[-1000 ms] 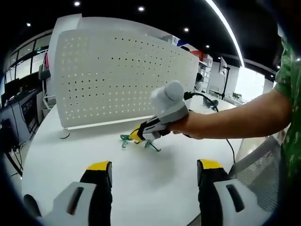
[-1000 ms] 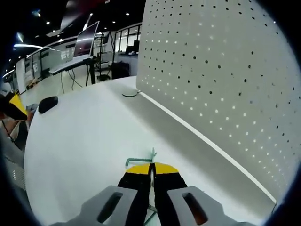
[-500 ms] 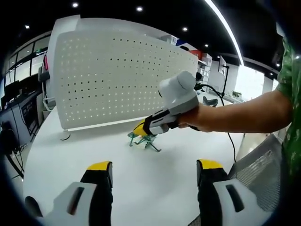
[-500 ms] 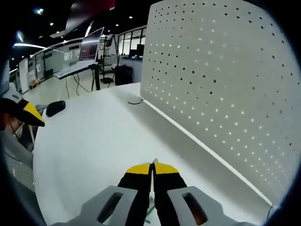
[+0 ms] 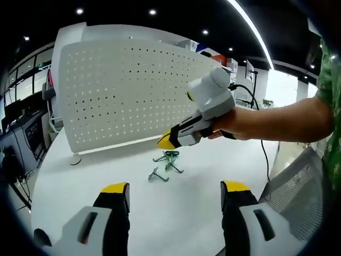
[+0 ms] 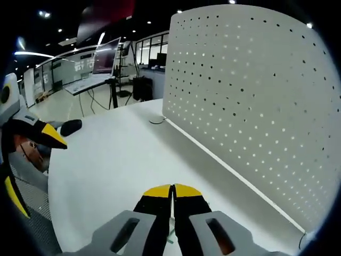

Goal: Insert the hook assembly into the mounting plate slot until the hook locks in place.

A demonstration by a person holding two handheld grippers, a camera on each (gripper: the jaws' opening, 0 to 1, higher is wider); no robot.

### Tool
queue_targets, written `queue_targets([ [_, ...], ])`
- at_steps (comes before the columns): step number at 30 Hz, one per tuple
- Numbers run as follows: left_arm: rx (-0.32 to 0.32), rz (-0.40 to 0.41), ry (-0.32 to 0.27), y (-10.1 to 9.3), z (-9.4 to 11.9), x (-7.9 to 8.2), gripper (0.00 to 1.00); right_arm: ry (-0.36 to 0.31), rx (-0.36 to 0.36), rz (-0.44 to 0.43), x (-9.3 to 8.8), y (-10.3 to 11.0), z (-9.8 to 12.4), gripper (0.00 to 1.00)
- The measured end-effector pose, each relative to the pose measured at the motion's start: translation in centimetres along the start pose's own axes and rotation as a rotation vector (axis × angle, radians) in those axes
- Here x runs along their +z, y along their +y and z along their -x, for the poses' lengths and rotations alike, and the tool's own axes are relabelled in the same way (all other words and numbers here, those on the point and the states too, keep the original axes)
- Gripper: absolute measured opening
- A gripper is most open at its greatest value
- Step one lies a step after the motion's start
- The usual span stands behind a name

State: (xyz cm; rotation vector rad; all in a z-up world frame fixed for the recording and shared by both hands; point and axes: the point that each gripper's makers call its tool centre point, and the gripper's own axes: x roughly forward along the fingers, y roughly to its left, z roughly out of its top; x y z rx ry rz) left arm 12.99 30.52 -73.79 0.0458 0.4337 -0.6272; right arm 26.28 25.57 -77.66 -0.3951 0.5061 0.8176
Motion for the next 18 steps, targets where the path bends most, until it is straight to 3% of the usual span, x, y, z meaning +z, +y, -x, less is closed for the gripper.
queue_targets([
  [18,0.0,-0.003,0.001,0.0,0.1,-0.1,0.71,0.086,0.111,0.091,-3.0,2.3,-0.6,0.05],
])
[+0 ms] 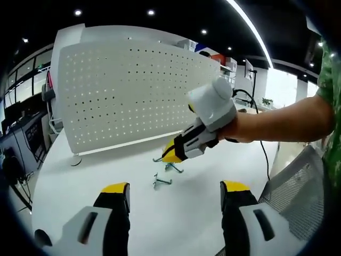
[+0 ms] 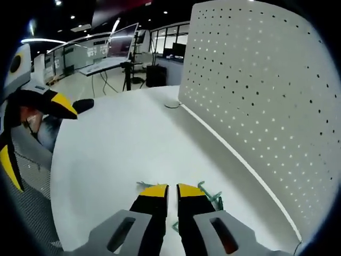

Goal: Insert the hook assembly into the mounting plate slot until the hook locks in place.

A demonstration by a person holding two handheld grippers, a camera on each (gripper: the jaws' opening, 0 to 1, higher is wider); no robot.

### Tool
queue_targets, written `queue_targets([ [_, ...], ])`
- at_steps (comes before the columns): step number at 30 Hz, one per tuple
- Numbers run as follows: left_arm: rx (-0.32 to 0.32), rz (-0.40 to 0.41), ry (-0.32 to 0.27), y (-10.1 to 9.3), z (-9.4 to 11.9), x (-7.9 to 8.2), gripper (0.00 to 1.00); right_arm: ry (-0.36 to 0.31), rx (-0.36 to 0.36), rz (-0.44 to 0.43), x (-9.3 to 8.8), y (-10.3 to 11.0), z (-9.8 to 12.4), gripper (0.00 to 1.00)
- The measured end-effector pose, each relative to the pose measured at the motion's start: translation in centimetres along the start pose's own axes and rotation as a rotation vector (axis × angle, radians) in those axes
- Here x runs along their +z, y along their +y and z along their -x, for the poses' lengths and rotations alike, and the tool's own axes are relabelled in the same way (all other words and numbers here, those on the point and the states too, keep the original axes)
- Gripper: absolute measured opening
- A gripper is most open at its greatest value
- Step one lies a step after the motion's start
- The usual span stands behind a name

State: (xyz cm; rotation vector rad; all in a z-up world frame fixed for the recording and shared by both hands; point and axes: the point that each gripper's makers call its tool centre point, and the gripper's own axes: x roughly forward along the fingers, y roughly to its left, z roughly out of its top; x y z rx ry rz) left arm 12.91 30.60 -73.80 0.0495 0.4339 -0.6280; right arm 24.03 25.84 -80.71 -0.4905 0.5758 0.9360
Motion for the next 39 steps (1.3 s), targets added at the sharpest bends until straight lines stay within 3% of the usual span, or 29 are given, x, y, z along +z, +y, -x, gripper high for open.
queue_targets([
  [6,0.004,0.003,0.003,0.1,0.0,-0.1,0.71,0.03,0.073,0.168,-0.6,1.4,-1.1,0.08],
  [21,0.015,0.016,0.007,0.4,0.1,-0.2,0.7,0.044,0.179,0.269,-0.7,1.7,-2.4,0.09],
  [28,0.02,0.026,0.007,0.6,0.1,-0.2,0.7,0.05,0.221,0.294,-0.8,2.5,-2.8,0.06],
  [39,0.022,0.031,0.005,0.7,0.2,-0.2,0.7,0.088,0.233,0.208,-1.7,3.0,-2.4,0.02],
])
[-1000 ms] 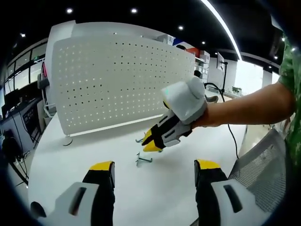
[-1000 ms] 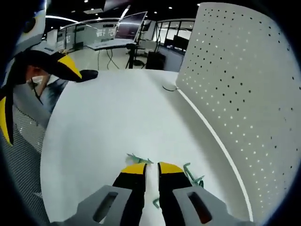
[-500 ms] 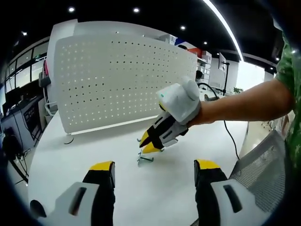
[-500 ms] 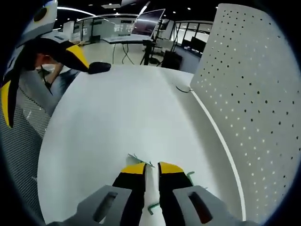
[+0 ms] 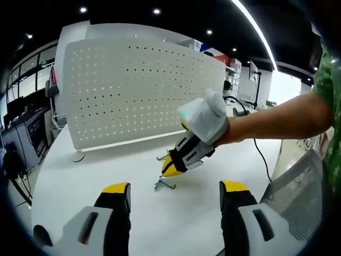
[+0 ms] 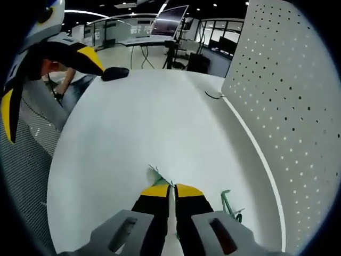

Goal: Insert the hook assembly into the mounting plate slot until the hook locks in place.

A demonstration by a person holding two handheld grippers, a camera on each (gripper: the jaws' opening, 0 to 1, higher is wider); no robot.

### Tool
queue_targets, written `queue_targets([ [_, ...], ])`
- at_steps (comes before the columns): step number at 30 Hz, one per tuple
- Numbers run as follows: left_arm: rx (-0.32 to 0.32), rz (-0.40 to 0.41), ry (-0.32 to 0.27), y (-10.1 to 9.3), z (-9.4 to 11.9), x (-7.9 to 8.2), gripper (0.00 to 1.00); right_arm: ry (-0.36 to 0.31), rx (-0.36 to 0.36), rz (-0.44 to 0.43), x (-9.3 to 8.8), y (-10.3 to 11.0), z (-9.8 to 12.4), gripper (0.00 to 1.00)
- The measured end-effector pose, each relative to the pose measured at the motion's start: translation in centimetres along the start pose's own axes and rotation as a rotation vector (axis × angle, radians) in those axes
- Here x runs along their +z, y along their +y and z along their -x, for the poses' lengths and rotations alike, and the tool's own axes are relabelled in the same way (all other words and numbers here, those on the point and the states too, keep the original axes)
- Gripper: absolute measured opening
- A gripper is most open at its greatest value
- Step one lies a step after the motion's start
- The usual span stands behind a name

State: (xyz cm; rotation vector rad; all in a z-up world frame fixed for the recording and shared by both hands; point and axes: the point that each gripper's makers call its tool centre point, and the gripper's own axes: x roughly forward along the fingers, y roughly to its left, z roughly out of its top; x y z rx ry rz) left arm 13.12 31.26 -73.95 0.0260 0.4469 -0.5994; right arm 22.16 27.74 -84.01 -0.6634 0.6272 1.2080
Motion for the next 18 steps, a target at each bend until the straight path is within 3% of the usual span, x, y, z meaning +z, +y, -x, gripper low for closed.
queue_targets([
  [2,0.0,-0.001,0.001,0.0,0.0,0.0,0.69,-0.002,0.014,-0.023,0.1,0.4,0.2,0.02],
  [11,-0.003,0.0,0.002,-0.1,0.0,0.0,0.69,0.008,0.024,0.045,0.0,2.0,0.4,0.03],
  [18,-0.004,-0.001,0.003,-0.1,-0.1,0.0,0.69,0.011,0.007,0.066,-0.2,1.8,0.0,0.02],
])
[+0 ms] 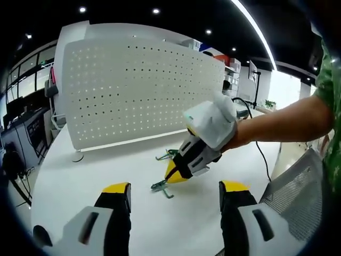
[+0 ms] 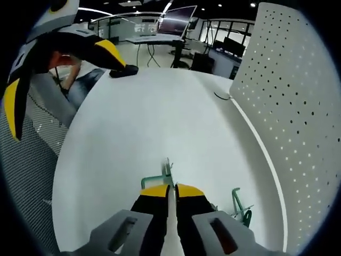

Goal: Insert the hook assembly into the mounting plate slot until the hook locks in place.

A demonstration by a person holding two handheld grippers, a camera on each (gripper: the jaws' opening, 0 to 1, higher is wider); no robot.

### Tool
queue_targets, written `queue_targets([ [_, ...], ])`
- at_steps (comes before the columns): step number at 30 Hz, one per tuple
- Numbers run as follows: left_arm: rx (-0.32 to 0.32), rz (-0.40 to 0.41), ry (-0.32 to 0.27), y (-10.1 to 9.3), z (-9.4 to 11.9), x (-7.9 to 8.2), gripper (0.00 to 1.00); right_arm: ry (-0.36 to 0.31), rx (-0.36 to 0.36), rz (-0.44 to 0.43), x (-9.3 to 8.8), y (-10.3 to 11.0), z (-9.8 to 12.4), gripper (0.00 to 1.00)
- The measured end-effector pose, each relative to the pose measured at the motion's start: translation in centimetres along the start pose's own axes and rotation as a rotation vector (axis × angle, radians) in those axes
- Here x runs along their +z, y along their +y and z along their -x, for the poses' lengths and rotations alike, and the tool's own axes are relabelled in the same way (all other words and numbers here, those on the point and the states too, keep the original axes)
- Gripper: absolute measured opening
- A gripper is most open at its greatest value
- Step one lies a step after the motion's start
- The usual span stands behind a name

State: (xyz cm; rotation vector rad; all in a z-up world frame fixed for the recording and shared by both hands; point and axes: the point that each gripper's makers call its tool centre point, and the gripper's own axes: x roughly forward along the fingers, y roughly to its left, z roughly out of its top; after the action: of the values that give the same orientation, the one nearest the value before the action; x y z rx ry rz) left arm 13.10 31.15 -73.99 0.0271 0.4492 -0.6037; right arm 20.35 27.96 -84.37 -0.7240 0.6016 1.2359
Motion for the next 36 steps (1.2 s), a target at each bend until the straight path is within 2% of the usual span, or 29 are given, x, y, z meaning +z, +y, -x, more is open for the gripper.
queue_targets([
  [11,0.003,0.002,-0.001,0.1,0.0,0.0,0.69,-0.017,-0.009,-0.006,0.5,-0.4,0.0,0.0],
  [20,-0.001,-0.028,0.011,-0.1,-0.2,-0.2,0.68,-0.035,-0.007,-0.055,1.5,-0.9,1.4,0.0],
  [28,-0.012,-0.062,0.018,-0.6,-0.5,-0.1,0.65,-0.034,-0.028,-0.089,1.6,-1.5,2.5,0.0],
  [31,-0.027,-0.094,0.029,-1.0,-0.9,-0.2,0.64,-0.028,-0.028,-0.136,1.0,-1.8,2.5,0.0],
  [36,-0.051,-0.194,0.034,-1.3,-2.7,0.4,0.6,-0.036,-0.033,-0.186,1.0,-2.1,2.7,0.0],
])
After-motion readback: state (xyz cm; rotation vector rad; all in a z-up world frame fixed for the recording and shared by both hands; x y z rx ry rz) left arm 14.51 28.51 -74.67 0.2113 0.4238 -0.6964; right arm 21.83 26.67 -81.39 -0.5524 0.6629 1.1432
